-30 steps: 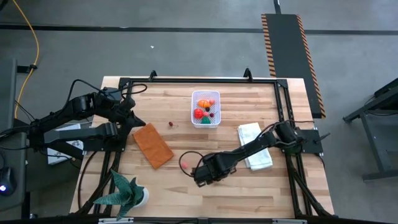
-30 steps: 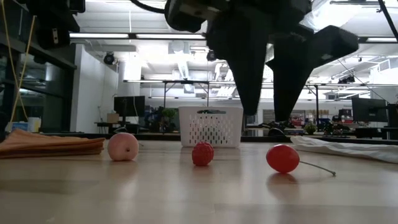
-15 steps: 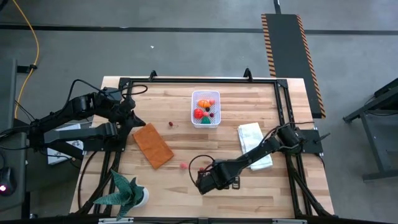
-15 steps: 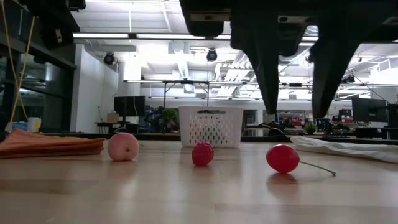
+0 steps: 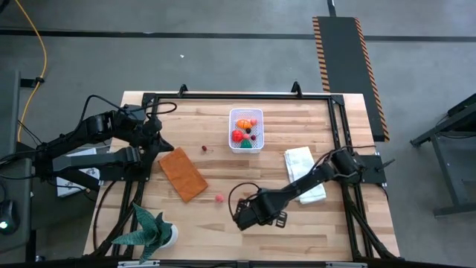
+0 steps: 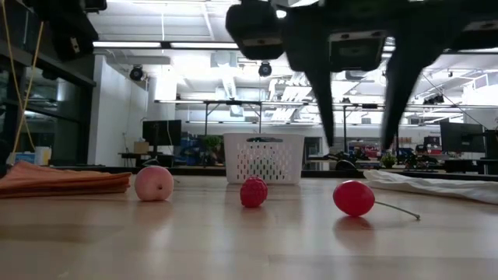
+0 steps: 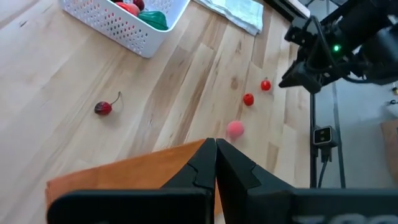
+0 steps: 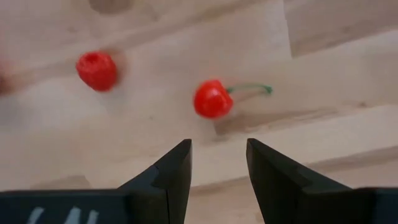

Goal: Pick and placing Produce into tupperware
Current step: Put the red cherry into the white bin

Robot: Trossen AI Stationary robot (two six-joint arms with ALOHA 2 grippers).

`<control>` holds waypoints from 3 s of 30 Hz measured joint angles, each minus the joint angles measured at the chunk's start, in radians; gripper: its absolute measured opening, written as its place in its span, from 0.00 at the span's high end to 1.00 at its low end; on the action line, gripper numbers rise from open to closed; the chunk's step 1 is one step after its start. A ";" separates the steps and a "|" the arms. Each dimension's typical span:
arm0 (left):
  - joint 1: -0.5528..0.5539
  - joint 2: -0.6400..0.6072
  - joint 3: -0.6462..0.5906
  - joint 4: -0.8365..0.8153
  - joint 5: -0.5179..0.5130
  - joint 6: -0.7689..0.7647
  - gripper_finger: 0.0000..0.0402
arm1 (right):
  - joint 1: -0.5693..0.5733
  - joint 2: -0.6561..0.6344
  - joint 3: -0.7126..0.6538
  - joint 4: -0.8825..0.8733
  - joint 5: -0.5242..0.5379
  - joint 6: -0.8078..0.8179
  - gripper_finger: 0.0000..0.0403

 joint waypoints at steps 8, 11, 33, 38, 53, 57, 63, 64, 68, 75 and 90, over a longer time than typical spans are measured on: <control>0.000 0.000 0.000 -0.033 0.000 0.050 1.00 | -0.021 0.000 0.000 -0.022 0.021 -0.032 0.64; 0.000 0.000 0.000 -0.034 0.000 0.050 1.00 | -0.021 0.000 0.000 -0.041 0.021 -0.032 0.64; 0.000 0.000 0.000 -0.041 0.000 0.050 1.00 | -0.024 0.062 0.000 0.001 0.013 -0.032 0.64; 0.000 0.000 0.000 -0.044 0.000 0.050 1.00 | -0.026 0.062 0.000 -0.009 0.013 -0.034 0.64; 0.000 0.000 0.000 -0.056 0.000 0.070 1.00 | -0.033 0.062 -0.017 -0.005 0.021 -0.032 0.64; 0.000 0.000 0.000 -0.058 0.000 0.073 1.00 | -0.040 0.062 -0.017 -0.004 0.025 -0.038 0.64; 0.000 0.000 0.000 -0.059 0.000 0.073 1.00 | -0.046 0.062 -0.017 0.015 0.025 -0.043 0.64; 0.000 0.000 0.000 -0.059 0.000 0.073 1.00 | -0.046 0.062 -0.017 0.020 0.025 -0.045 0.64; 0.000 0.000 0.000 -0.061 0.000 0.073 1.00 | -0.045 0.062 -0.017 0.022 0.016 -0.050 0.64; 0.000 0.000 0.000 -0.061 0.000 0.073 1.00 | -0.045 0.062 -0.017 0.028 0.008 -0.051 0.64; 0.000 0.000 0.000 -0.062 0.000 0.073 1.00 | -0.040 0.062 -0.017 0.030 -0.031 -0.059 0.64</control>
